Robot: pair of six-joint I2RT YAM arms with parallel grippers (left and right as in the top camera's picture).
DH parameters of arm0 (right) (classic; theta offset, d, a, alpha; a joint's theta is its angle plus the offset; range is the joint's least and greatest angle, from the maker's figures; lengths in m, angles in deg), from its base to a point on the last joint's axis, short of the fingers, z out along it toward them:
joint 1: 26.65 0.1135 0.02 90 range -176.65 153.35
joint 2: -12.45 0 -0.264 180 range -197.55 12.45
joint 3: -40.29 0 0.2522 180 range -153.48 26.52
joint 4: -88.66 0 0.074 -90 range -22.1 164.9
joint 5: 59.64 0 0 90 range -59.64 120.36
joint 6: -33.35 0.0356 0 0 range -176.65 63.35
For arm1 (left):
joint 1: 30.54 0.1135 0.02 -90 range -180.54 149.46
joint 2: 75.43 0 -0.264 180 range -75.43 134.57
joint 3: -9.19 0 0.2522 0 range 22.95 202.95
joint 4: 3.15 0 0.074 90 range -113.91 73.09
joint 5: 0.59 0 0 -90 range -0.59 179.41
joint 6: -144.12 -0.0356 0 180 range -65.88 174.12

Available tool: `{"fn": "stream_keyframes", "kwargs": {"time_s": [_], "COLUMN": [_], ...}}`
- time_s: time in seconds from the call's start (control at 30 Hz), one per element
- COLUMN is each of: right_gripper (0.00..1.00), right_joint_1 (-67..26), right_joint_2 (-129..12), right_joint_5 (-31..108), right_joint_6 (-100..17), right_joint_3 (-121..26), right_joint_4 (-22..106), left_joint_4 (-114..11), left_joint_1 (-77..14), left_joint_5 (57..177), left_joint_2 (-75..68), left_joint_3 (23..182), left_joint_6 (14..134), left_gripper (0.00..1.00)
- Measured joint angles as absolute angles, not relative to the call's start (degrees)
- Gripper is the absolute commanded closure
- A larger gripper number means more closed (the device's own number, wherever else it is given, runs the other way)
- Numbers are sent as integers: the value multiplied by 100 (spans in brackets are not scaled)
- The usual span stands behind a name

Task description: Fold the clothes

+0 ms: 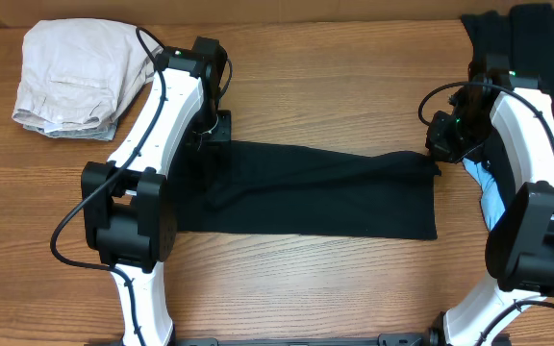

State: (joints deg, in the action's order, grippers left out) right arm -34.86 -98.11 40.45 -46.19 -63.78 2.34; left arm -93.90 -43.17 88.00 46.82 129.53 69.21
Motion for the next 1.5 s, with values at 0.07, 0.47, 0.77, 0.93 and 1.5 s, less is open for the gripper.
{"fn": "stream_keyframes", "kwargs": {"time_s": [0.07,0.47,0.77,0.93,1.5], "right_gripper": [91,91,91,91,49], "right_joint_1": [-3486,-3486,-3488,-3486,-3488], "right_joint_2": [-9811,-9811,-9811,-9811,-9802], "right_joint_5": [4045,4045,4043,4045,4018], "right_joint_6": [-4619,-4663,-4700,-4711,-4735], "right_joint_3": [-6378,-6378,-6378,-6378,-5298], "right_joint_4": [225,173,164,125,217], "left_joint_4": [-9401,-10826,-11333,-11342,-10059], "left_joint_1": [-4299,-4041,-3613,-3630,-3628], "left_joint_5": [8787,8418,8354,8210,7246], "left_joint_2": [4682,4741,4682,4682,4682], "left_joint_3": [12953,13705,14483,13668,12057], "left_joint_6": [6912,6921,7019,7190,7861], "left_gripper": [96,96,96,96,31]}}
